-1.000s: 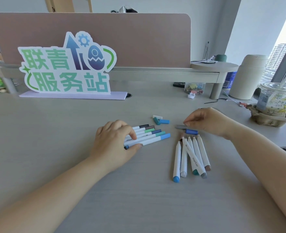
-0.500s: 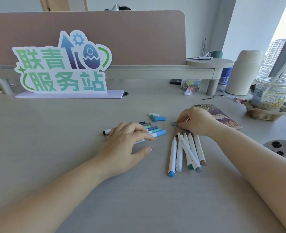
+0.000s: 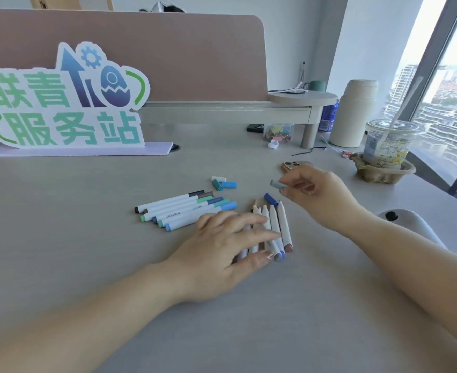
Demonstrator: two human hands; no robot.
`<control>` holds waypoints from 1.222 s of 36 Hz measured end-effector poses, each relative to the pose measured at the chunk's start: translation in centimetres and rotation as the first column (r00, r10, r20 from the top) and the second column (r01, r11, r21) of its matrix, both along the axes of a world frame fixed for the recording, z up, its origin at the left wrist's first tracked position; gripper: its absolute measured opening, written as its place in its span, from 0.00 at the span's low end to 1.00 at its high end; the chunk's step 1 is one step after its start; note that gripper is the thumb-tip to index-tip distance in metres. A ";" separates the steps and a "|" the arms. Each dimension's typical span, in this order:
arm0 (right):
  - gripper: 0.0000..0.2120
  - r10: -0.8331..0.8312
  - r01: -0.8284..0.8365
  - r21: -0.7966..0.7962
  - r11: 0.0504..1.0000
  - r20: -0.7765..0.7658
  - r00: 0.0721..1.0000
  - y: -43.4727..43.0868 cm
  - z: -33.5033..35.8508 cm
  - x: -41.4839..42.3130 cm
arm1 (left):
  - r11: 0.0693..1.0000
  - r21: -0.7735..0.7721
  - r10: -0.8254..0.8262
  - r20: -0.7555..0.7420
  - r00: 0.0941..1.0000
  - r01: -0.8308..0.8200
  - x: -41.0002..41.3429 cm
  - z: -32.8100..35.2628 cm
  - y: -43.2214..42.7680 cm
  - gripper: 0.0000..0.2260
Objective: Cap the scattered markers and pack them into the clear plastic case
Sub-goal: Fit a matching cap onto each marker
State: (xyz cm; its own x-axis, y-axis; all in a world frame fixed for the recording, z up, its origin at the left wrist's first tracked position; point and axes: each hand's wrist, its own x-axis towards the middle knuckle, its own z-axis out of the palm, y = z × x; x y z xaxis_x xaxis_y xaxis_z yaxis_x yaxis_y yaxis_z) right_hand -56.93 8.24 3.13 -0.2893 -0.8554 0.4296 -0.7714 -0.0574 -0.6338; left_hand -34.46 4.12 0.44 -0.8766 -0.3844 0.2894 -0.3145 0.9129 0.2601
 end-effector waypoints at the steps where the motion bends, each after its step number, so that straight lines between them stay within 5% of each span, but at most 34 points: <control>1: 0.06 0.002 -0.002 -0.019 1.000 0.027 1.000 0.7 -0.3 -0.1 | 1.000 0.011 0.017 -0.030 0.999 -0.016 0.1 -0.1 -0.1 0.26; 11: 0.08 0.024 -0.022 -0.032 0.999 0.037 0.999 1.5 -1.8 0.7 | 0.990 0.053 0.141 -0.181 0.973 -0.133 0.8 -0.6 -1.2 0.24; 19: 0.09 0.072 -0.072 -0.016 0.997 -0.008 0.997 1.4 -2.0 1.2 | 0.961 0.069 0.276 -0.132 0.952 -0.269 1.0 -0.3 -1.0 0.31; 27: 0.11 0.081 -0.080 -0.028 0.996 0.058 0.995 1.4 -2.0 1.1 | 0.977 0.067 0.205 -0.060 0.977 -0.201 1.9 -0.1 -1.2 0.34; 34: 0.10 0.083 -0.082 -0.029 0.996 0.029 0.996 1.4 -1.9 1.1 | 0.973 0.112 0.209 -0.075 0.975 -0.200 2.2 -0.1 -1.7 0.29; 44: 0.10 0.075 -0.074 -0.057 0.996 0.029 0.997 1.4 -1.9 1.2 | 0.950 0.118 0.307 -0.180 0.935 -0.289 2.0 -0.2 -2.1 0.04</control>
